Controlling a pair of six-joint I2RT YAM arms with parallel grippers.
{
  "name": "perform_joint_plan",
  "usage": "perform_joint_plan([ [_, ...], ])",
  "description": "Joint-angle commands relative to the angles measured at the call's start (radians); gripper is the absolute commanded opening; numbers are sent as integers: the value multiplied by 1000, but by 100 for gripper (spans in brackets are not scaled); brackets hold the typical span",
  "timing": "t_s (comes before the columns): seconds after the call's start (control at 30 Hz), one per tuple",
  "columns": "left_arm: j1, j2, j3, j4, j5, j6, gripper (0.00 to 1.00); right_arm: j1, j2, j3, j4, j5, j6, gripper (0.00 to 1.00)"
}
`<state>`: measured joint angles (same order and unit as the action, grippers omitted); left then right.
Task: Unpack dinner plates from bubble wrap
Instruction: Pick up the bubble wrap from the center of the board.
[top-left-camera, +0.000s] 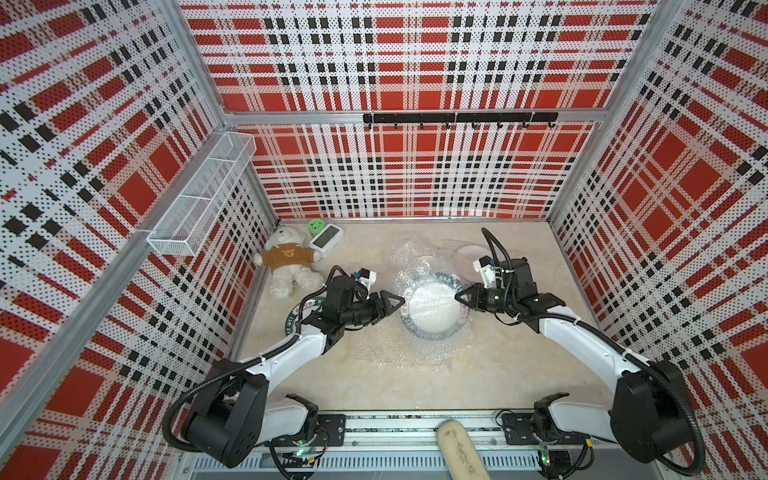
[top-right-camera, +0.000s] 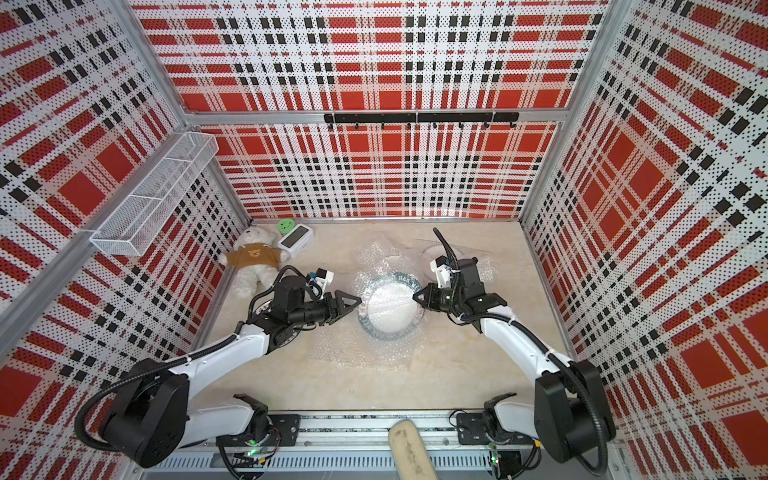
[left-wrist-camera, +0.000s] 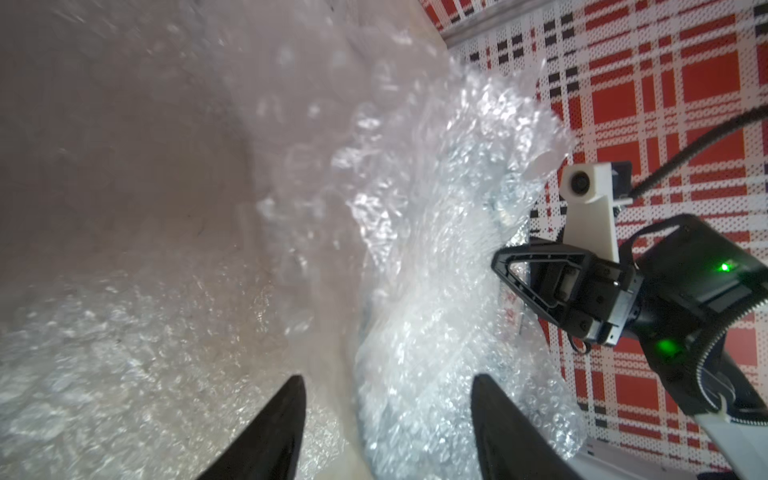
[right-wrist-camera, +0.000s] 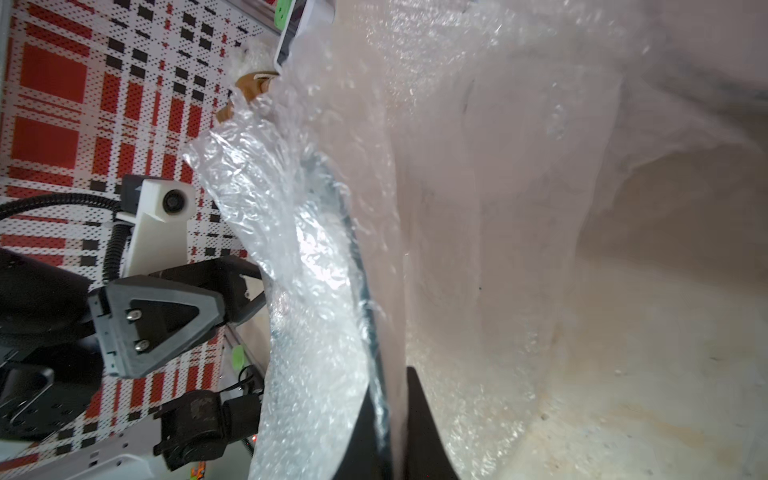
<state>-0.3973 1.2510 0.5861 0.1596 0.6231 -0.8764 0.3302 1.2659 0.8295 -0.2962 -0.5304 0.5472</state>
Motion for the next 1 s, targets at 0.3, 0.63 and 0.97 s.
perform_joint_plan([
  [0.3,7,-206,145,-302,-77,6,88,104,-126,174,-36,570,-293,0],
  [0.63,46,-221,262,-320,-68,-73,99,289,-80,305,315,793,-810,0],
  [0.97,127,-319,240,-135,25,-349,99,423,54,186,763,937,-1366,0],
])
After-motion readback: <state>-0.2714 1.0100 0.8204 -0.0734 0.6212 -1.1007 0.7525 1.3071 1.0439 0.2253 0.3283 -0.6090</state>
